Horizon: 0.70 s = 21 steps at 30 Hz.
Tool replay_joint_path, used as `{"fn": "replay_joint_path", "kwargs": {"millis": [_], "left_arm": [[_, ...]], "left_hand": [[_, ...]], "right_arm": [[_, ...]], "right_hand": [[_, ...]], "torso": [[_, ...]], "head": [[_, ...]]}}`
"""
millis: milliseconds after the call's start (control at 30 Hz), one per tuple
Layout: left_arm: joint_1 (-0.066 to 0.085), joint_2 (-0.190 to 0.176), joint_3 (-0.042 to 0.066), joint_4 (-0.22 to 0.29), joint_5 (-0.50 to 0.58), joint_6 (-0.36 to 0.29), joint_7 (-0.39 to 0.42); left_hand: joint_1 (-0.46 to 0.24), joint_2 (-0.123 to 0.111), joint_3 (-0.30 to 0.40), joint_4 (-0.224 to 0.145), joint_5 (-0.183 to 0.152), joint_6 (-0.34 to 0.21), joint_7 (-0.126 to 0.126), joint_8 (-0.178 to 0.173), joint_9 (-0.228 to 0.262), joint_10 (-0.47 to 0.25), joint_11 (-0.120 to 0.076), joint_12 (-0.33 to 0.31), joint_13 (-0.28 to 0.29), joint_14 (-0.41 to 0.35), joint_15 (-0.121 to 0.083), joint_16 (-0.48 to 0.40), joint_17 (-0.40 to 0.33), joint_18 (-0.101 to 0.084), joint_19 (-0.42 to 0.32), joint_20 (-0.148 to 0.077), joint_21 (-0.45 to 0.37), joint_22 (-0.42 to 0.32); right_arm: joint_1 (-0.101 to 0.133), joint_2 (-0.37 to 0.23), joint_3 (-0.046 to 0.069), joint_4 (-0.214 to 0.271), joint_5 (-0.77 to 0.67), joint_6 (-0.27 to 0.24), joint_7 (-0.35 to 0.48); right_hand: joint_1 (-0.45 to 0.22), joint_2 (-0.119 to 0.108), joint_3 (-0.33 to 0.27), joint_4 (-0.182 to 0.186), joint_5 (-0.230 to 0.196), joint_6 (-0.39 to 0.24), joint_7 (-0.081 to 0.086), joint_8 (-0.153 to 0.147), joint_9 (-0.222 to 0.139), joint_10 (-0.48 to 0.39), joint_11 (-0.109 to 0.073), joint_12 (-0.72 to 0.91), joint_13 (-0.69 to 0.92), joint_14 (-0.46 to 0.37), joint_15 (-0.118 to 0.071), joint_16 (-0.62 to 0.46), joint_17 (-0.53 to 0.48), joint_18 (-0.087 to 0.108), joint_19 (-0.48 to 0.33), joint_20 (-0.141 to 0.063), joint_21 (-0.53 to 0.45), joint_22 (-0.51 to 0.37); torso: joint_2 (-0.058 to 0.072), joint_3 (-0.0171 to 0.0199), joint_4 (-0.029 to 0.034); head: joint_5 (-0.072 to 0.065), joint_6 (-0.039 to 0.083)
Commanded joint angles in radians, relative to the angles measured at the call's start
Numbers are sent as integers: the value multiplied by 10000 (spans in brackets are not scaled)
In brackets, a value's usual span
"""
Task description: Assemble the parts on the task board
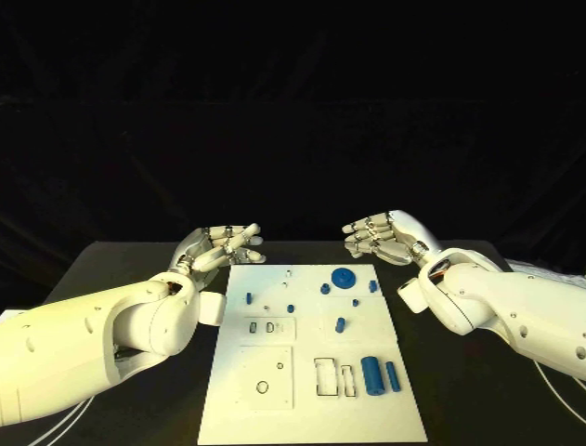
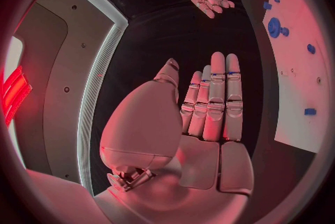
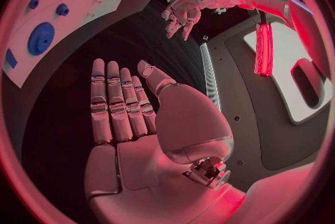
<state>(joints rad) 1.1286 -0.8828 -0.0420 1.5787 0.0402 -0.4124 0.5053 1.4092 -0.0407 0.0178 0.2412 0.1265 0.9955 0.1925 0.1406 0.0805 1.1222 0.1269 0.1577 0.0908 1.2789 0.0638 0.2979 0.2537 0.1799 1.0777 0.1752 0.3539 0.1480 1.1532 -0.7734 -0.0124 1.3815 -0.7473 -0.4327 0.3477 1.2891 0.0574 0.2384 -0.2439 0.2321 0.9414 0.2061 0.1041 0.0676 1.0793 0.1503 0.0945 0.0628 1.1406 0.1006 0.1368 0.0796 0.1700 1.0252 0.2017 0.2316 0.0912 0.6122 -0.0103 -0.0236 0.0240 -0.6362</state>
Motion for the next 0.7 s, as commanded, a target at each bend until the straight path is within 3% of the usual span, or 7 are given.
{"fn": "replay_joint_path", "kwargs": {"millis": [33,167,300,367,533,700], "left_arm": [[33,-201,12,427,-209,781,-339],[134,-544,23,1082,-241,894,-452],[219,-698,40,1420,-250,1021,-511],[256,-765,56,1564,-252,1061,-529],[326,-902,99,1900,-255,1107,-537],[376,-1040,129,2247,-256,1115,-545]], "left_hand": [[73,12,-56,-107,-40,139,-40,-71,-5,202,-55,-108,22,313,-105,250,309,44,298,-114,157,54],[54,17,-165,-163,-37,236,-85,-190,-5,396,-119,-247,66,491,-199,709,856,29,583,-224,371,151],[41,49,-224,-193,-36,254,-80,-289,-12,419,-116,-375,83,429,-211,976,1203,20,641,-251,467,202],[42,69,-253,-216,-37,264,-73,-342,-14,428,-112,-444,94,372,-211,1113,1389,17,652,-257,515,228],[21,116,-329,-260,-33,274,-66,-467,-17,437,-113,-598,124,343,-226,1559,1873,17,738,-288,700,330],[10,138,-377,-295,-34,220,-24,-570,-30,348,-70,-731,123,202,-208,1764,2131,5,703,-277,778,379]], "right_arm": [[113,-29,23,47,-3236,869,-831],[330,-17,49,66,-5360,1179,-1599],[486,-6,61,90,-6788,1197,-2323],[559,16,65,111,-7536,1215,-2767],[706,57,73,235,-8913,1324,-3643],[828,98,78,452,-9652,1586,-4105]], "right_hand": [[51,-425,136,-158,-47,934,-292,-23,47,1228,-441,-123,46,2302,-735,729,505,140,2093,-830,1397,599],[-102,-618,69,-74,45,1313,-522,-18,61,1720,-731,-139,79,3584,-1091,1515,1108,129,3009,-1180,2436,1154],[-333,-863,250,53,145,1540,-636,-178,35,2046,-916,-290,111,3722,-1258,2995,2221,81,3268,-1365,3469,1793],[-434,-970,372,138,150,1602,-668,-248,34,2084,-911,-307,131,3669,-1275,3553,2658,82,3228,-1401,3868,2061],[-625,-1239,629,397,72,1719,-797,-345,50,1979,-978,-320,163,3698,-1317,4989,3835,-244,3595,-1433,6386,4890],[-694,-1513,859,714,-17,1752,-828,-375,61,1761,-941,-324,179,3566,-1300,6355,5220,-381,3514,-1406,7688,6299]], "torso": [[434,34,38],[747,15,109],[986,-23,223],[1093,-35,262],[1314,-34,342],[1466,-38,372]], "head": [[-65,107],[-132,247],[-242,364],[-255,393],[-341,445],[-360,481]]}}
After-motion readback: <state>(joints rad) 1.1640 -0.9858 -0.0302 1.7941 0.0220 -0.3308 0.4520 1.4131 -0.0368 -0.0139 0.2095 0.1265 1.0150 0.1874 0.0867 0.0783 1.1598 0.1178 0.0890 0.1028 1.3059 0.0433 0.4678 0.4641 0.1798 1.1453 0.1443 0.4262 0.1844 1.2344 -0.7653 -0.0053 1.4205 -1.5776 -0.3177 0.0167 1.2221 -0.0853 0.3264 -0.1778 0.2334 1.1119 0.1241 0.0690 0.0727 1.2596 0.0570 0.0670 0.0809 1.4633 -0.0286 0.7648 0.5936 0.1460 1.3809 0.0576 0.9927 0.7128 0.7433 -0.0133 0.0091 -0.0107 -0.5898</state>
